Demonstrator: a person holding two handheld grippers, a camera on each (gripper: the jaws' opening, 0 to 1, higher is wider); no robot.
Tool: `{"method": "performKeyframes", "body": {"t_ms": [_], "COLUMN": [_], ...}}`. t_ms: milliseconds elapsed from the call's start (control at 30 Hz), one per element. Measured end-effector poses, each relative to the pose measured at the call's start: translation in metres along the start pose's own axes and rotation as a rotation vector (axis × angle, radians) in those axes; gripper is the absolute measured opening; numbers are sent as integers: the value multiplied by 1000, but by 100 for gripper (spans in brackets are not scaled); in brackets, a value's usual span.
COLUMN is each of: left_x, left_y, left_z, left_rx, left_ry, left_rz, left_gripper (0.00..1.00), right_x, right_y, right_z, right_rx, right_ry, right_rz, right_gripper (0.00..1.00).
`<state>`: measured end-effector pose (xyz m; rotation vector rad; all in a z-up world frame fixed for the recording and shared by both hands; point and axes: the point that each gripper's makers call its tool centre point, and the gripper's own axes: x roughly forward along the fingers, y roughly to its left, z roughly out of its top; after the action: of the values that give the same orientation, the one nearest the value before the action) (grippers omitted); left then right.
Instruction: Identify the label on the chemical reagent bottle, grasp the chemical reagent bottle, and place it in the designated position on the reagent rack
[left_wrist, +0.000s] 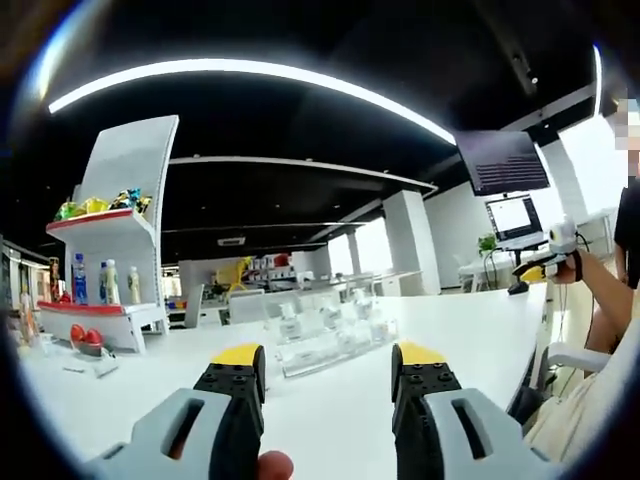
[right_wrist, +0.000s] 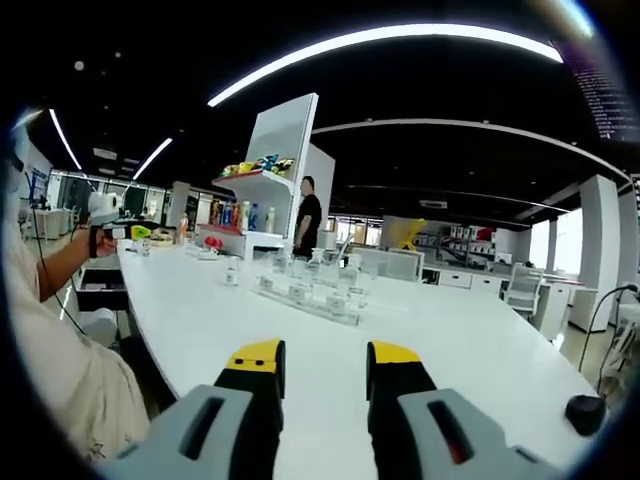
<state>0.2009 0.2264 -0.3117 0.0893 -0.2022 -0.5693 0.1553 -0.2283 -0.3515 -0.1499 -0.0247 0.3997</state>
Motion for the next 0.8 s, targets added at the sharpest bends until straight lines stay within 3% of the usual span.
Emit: {"method": "performKeyframes", "body": {"t_ms": [333, 500, 800], "left_x": [-7, -11, -8], "left_y": [12, 13, 34], "left_z": [-11, -4, -15], "left_rx": [-33, -25, 31], "left_ry": [14, 14, 47], "left_rz": [28, 28, 128], "left_gripper": [52, 52, 52], "right_x": [2, 5, 14], "right_y": [-1, -2, 1], "right_z": [-3, -1, -8], "right_rx": [-4, -9, -13], "right_ry": [4, -3, 15], "right_rz": [7, 17, 32], "right_gripper": [32, 32, 32]}}
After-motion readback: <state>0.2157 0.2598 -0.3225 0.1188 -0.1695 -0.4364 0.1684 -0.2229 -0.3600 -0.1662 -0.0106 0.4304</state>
